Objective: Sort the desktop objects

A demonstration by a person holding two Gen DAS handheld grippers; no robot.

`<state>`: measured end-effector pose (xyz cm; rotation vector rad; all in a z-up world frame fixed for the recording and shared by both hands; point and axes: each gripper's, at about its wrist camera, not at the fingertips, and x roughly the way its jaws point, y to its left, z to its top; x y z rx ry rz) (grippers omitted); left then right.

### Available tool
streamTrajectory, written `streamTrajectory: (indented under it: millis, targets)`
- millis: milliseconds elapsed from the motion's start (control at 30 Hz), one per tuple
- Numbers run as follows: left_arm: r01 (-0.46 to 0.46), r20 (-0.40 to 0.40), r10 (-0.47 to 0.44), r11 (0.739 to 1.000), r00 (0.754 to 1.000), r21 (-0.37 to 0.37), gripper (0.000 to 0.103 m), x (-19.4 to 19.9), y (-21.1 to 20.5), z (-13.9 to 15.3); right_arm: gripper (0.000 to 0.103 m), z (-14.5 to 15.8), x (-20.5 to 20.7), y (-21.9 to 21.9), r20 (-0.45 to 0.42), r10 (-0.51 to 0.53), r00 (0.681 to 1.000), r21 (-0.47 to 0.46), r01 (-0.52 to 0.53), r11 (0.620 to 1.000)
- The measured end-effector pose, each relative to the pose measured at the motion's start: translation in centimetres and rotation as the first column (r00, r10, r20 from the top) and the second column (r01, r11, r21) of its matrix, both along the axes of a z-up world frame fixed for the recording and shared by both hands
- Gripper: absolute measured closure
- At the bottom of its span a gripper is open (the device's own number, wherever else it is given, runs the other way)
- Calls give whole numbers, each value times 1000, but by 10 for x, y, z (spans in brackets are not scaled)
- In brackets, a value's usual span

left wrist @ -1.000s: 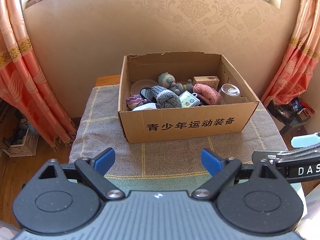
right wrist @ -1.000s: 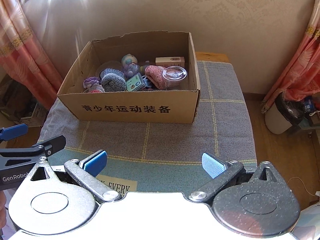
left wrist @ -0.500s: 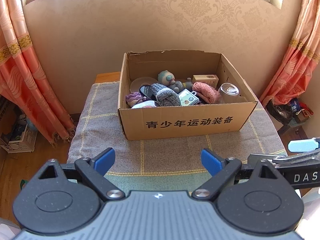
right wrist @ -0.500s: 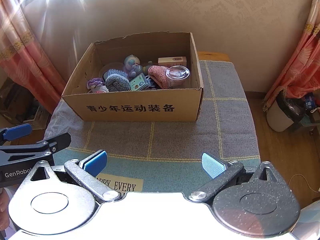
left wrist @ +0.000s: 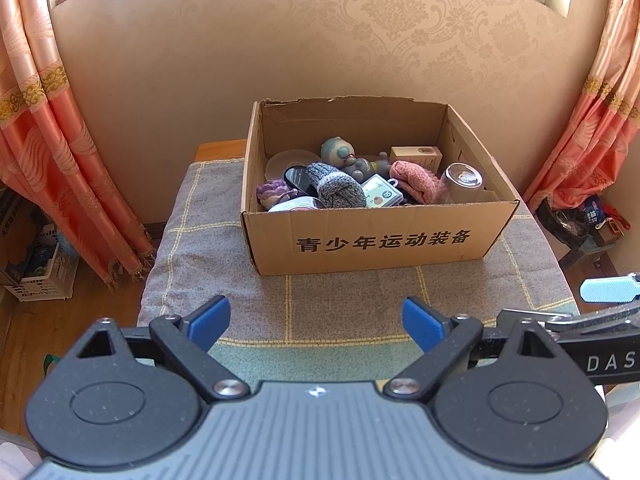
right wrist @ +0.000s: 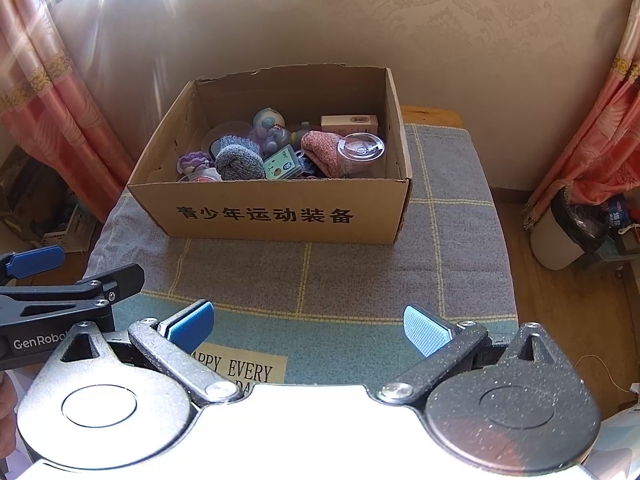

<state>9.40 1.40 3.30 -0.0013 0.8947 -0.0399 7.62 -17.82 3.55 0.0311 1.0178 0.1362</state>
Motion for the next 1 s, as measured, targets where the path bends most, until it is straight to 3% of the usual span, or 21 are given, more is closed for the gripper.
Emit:
streamTrajectory:
  millis: [1000]
  targets:
    - [-7,-20,7,1000,1000,-8,10,-2,2,-3,0,2,-3,3,-7,-3,1000,-8,3,1000]
